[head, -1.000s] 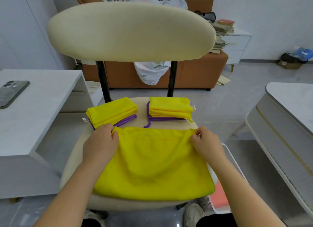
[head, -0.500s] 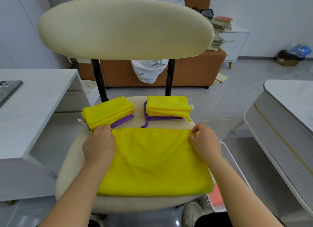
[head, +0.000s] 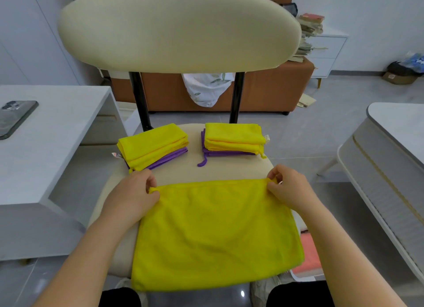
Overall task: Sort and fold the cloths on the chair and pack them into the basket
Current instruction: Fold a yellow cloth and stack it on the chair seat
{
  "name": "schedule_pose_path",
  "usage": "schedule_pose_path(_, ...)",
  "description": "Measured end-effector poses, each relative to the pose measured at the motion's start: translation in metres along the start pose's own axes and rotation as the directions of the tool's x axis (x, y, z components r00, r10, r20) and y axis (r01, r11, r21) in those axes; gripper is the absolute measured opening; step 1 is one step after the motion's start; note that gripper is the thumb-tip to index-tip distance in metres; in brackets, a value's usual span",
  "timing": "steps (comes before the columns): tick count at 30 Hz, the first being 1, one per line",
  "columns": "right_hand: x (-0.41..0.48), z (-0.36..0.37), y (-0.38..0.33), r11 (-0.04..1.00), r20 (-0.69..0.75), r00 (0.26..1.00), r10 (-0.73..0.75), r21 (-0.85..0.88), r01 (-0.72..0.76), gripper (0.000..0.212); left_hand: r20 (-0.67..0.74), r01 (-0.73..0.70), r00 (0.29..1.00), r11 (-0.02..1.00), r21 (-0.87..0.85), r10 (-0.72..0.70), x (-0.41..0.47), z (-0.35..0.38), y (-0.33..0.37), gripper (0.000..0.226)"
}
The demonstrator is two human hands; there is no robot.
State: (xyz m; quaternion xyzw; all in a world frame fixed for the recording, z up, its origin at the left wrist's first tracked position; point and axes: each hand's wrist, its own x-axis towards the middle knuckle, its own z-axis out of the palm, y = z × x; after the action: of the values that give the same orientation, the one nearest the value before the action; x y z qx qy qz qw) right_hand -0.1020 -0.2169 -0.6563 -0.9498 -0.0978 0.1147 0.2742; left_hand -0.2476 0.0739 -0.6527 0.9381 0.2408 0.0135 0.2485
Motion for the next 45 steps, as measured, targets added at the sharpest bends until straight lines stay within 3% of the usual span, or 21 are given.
schedule_pose_path(5, 0.0, 0.0, 0.001, 1.0, -0.021, 1.0, -0.023, -0.019, 0.023, 0.006, -0.016, -0.161, 0.987, 0.987, -0.017, 0.161, 0.005, 0.003, -0.005, 0.02)
schedule_pose_path(10, 0.003, -0.001, 0.004, 1.0, -0.047, 0.999, -0.005, 0.01, 0.006, 0.013, 0.08, -0.185, 0.979, 0.982, -0.032, 0.187, 0.01, 0.001, -0.012, 0.022)
schedule_pose_path(17, 0.003, -0.004, 0.006, 0.994, -0.049, 0.998, 0.032, 0.105, -0.027, 0.011, 0.084, -0.191, 0.978, 0.981, -0.021, 0.192, 0.009, 0.0, -0.007, 0.018)
schedule_pose_path(22, 0.0, -0.004, 0.003, 0.991, -0.046, 0.998, -0.031, 0.127, 0.036, 0.012, 0.085, -0.22, 0.971, 0.975, -0.028, 0.222, 0.01, 0.0, -0.001, 0.025)
schedule_pose_path(28, 0.0, -0.007, 0.005, 0.976, -0.048, 0.998, -0.038, 0.214, 0.048, 0.014, 0.148, -0.188, 0.97, 0.98, -0.058, 0.195, 0.008, -0.005, 0.0, 0.018)
schedule_pose_path(35, 0.001, -0.006, 0.007, 0.974, -0.047, 0.998, -0.033, 0.222, 0.043, 0.014, 0.215, -0.266, 0.933, 0.955, -0.134, 0.29, 0.005, -0.007, 0.005, 0.024)
schedule_pose_path(39, 0.0, -0.005, 0.007, 0.975, -0.054, 0.998, -0.03, 0.22, 0.042, 0.015, 0.154, -0.269, 0.944, 0.951, -0.154, 0.292, 0.003, -0.005, 0.007, 0.026)
schedule_pose_path(42, 0.002, -0.005, 0.009, 0.973, -0.065, 0.998, 0.011, 0.229, 0.004, 0.014, 0.046, -0.206, 0.975, 0.965, -0.163, 0.216, 0.006, -0.011, 0.001, 0.019)
schedule_pose_path(45, 0.004, -0.005, 0.011, 0.971, -0.061, 0.997, 0.043, 0.239, -0.027, 0.014, 0.027, -0.141, 0.989, 0.972, -0.189, 0.148, 0.008, -0.014, -0.007, 0.018)
